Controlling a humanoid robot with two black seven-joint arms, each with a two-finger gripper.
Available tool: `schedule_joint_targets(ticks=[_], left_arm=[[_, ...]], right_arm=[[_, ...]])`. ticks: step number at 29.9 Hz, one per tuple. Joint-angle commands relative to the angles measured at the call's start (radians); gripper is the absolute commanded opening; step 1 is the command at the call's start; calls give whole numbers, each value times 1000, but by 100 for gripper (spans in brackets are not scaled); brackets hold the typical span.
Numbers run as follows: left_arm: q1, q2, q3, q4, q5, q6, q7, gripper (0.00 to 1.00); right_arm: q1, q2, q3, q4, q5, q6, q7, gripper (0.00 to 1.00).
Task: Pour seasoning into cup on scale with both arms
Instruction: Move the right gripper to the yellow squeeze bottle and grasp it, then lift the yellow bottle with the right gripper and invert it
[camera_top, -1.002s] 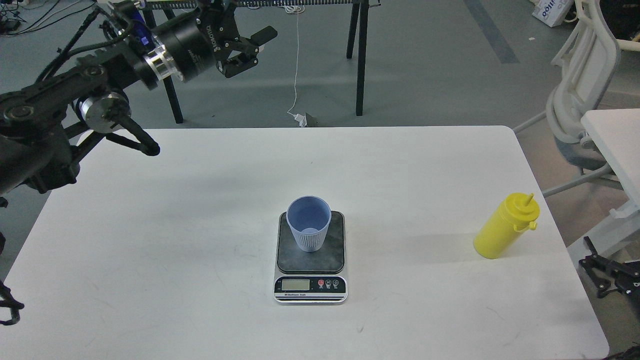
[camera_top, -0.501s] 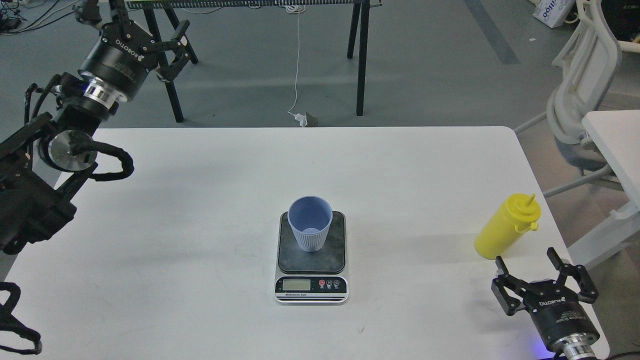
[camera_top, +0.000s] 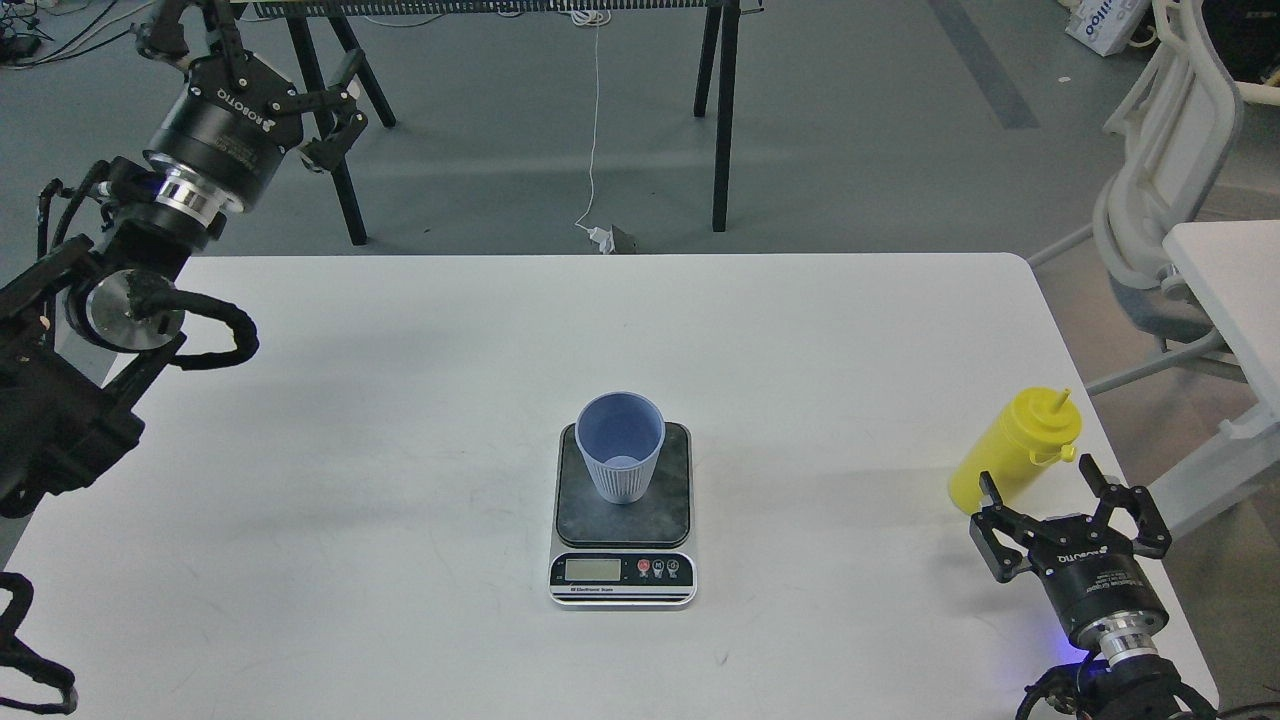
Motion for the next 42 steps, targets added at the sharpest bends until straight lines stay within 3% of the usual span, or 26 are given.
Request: schedule_joint_targets(ticks=[1, 28, 35, 39, 42], left_arm=[[-3, 2, 0, -1, 0, 0, 0, 99], [-1, 11, -11, -1, 0, 0, 0, 99], [-1, 14, -11, -1, 0, 0, 0, 100], [-1, 16, -11, -1, 2, 0, 0, 99], [-1, 16, -11, -2, 2, 0, 0, 99]], right_arm=[[15, 3, -8, -20, 2, 0, 0, 99], [173, 60, -75, -178, -1, 0, 1, 95], [178, 60, -75, -194, -1, 0, 1, 79], [192, 55, -77, -201, -1, 0, -6, 58], [202, 50, -80, -189, -4, 0, -6, 51]])
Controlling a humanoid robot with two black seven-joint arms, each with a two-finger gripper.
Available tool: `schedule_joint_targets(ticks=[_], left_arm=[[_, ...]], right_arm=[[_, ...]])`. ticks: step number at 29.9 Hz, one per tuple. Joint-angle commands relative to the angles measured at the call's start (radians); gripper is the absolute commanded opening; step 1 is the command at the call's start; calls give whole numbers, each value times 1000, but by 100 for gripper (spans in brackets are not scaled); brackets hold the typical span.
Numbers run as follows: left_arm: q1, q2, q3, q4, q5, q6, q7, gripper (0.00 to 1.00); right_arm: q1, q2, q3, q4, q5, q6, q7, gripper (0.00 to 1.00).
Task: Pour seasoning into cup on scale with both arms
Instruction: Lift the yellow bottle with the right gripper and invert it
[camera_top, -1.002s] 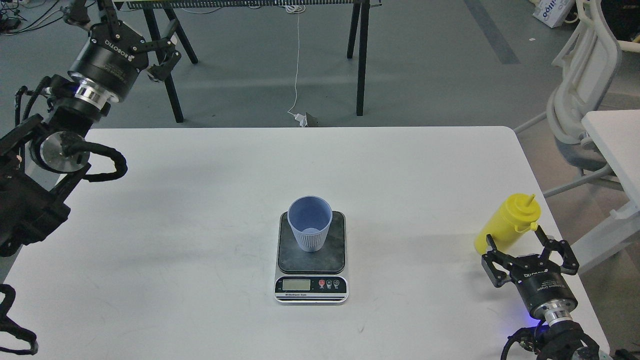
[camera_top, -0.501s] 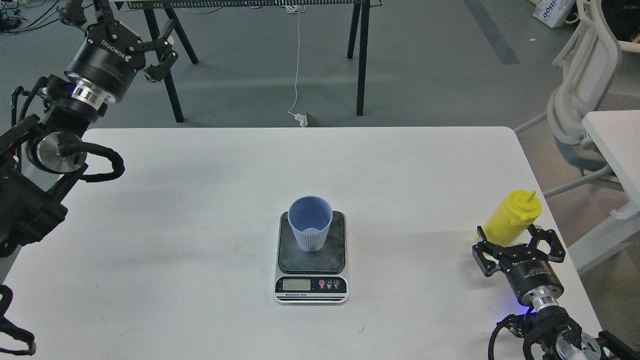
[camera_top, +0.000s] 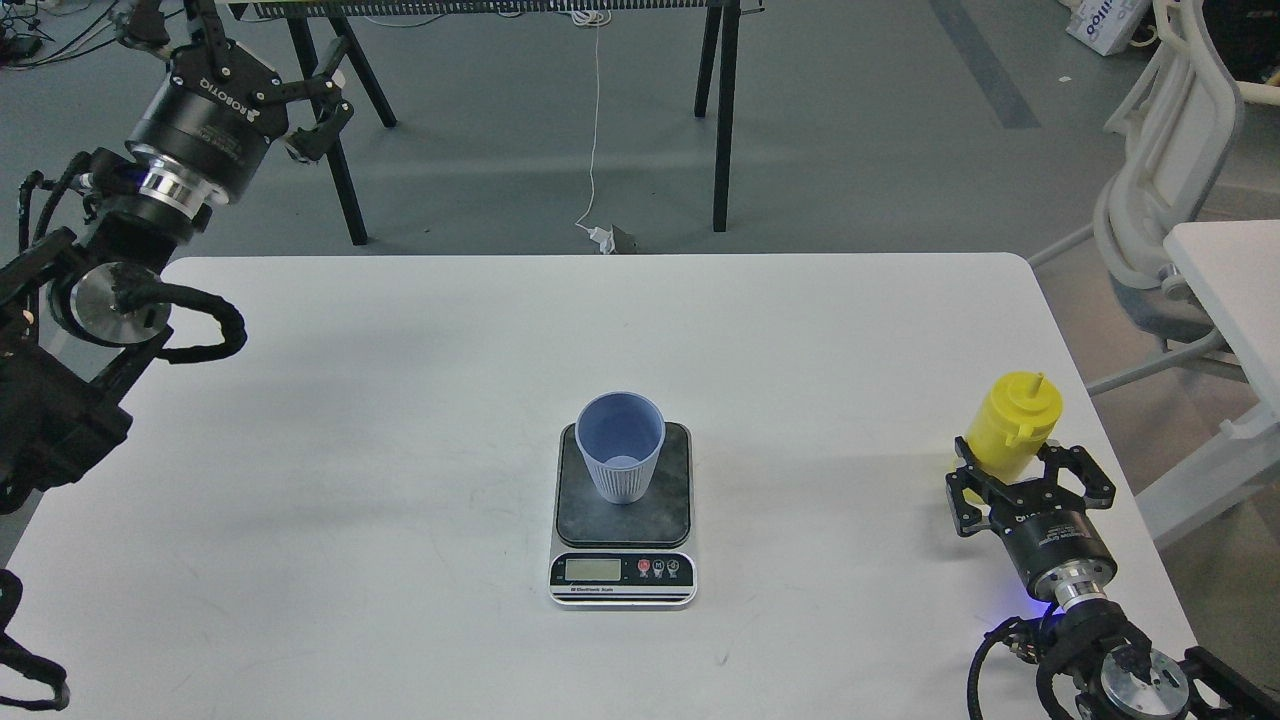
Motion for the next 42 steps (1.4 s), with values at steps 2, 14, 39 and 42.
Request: schedule_joint_targets(ticks=[2, 14, 39, 42], left_arm=[[0, 2, -3, -4, 0, 0, 0, 99], [-3, 3, -21, -12, 0, 0, -3, 99], [2, -25, -39, 178, -98, 12, 52, 100], [-3, -40, -44, 177, -101, 12, 52, 100]], right_arm=[[11, -6, -10, 22, -12, 0, -1, 48], [183, -227, -10, 177, -223, 0, 2, 45], [1045, -261, -773, 198, -768, -323, 11, 42], [1154, -254, -893, 187, -799, -340, 17, 42]])
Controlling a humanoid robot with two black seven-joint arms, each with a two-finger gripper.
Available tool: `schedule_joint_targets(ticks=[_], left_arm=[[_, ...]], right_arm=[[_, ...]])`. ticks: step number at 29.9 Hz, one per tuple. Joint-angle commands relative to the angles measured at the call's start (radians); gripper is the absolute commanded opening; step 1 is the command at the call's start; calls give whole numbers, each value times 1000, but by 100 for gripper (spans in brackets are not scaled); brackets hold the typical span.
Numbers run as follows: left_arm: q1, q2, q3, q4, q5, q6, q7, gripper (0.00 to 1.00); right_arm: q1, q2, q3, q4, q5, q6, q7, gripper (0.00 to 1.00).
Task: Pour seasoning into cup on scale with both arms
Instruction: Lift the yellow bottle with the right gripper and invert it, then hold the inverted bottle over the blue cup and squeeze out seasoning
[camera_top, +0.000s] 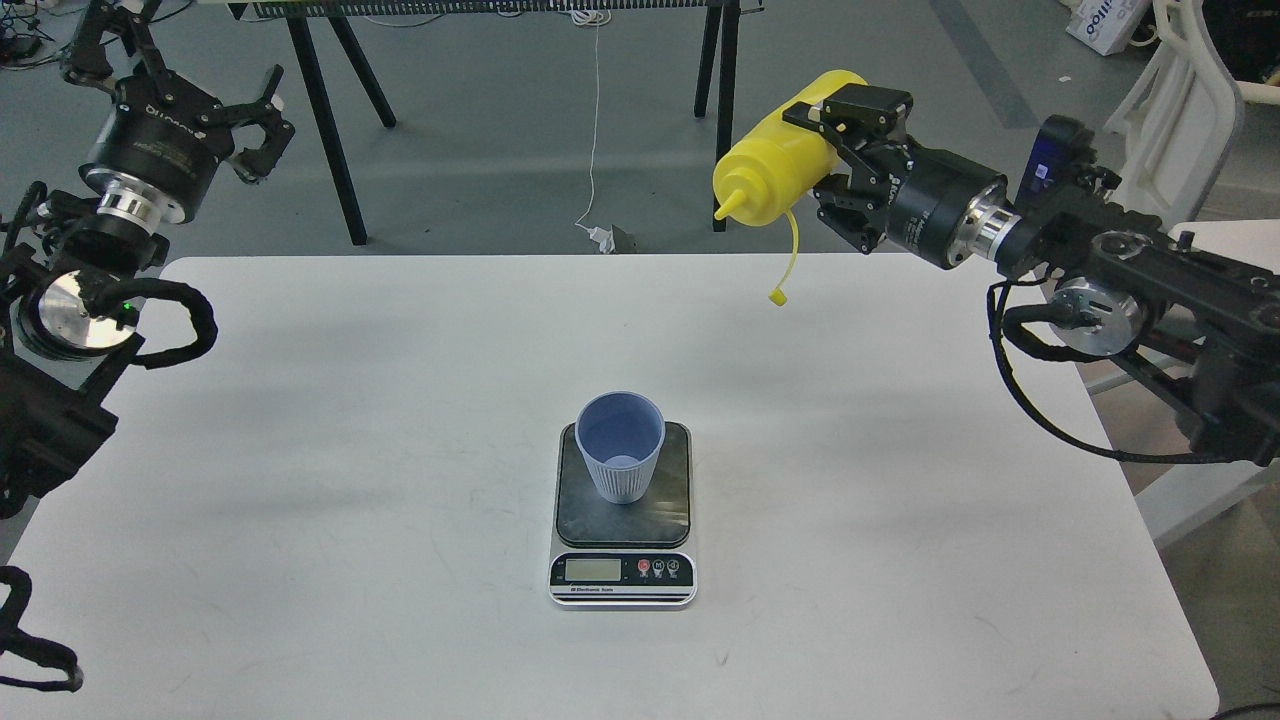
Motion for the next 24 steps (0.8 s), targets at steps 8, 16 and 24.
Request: schedule_joint_targets(ticks=[8, 16, 24], left_arm=[[-16, -1, -2, -1, -4, -5, 1, 100], [-4, 4, -1, -4, -3, -12, 0, 100], [-12, 16, -4, -46, -3, -5, 0, 100]], right_arm=[[286, 109, -438, -10, -287, -153, 1, 38], [302, 224, -508, -6, -327, -246, -7, 38], [325, 280, -597, -6, -450, -415, -6, 38]])
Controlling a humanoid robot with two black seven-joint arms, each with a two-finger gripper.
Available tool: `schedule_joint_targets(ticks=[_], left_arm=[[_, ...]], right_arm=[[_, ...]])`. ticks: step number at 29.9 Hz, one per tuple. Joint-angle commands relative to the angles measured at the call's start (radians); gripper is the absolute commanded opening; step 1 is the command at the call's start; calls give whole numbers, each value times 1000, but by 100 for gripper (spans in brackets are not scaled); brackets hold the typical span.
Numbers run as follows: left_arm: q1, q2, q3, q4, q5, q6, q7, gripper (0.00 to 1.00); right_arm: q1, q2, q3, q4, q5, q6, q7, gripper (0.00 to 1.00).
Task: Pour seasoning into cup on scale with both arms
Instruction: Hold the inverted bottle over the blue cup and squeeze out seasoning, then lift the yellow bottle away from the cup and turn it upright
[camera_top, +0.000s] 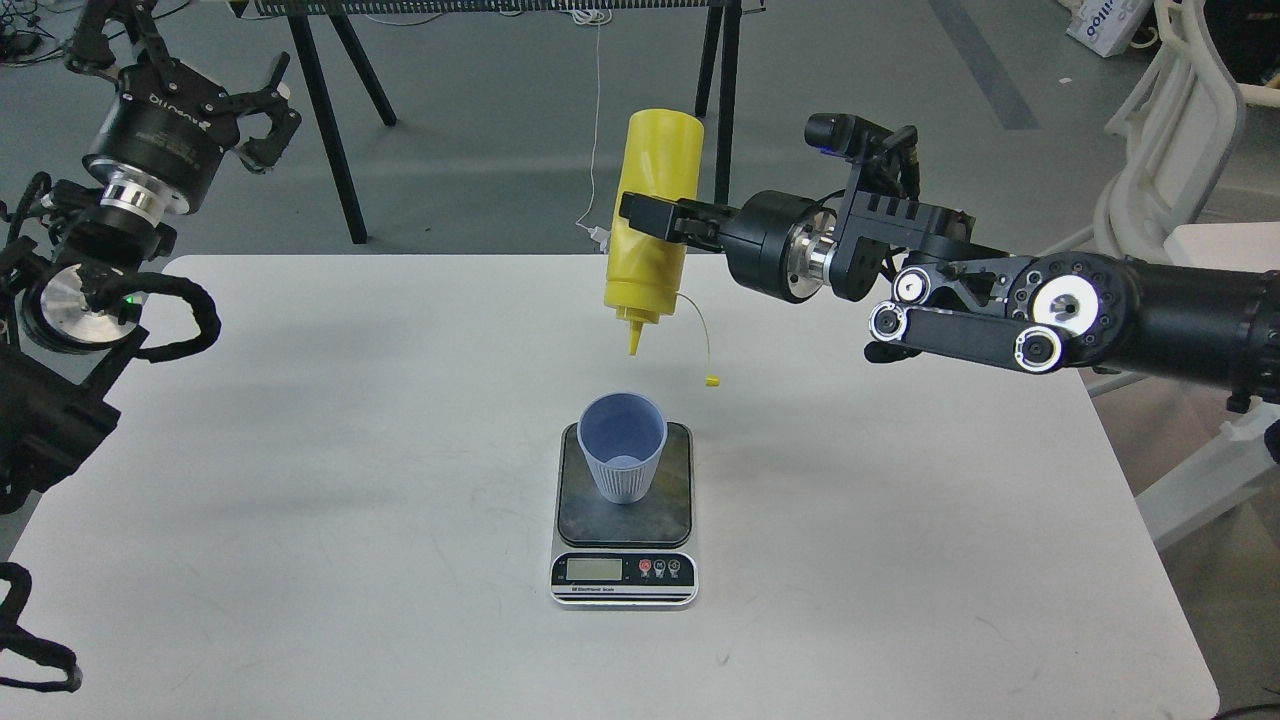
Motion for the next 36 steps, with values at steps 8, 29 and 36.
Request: schedule_joint_targets(ticks=[8, 29, 36], left_arm=[[-9, 7, -4, -5, 0, 2, 0, 100], [2, 29, -2, -13, 0, -4, -2, 100], [2, 44, -4, -13, -2, 0, -3, 100]], right_arm=[[-21, 47, -29, 6, -137, -114, 16, 36], [-65, 33, -23, 22, -152, -140, 35, 36], [-91, -137, 113, 117, 163, -128, 21, 36]])
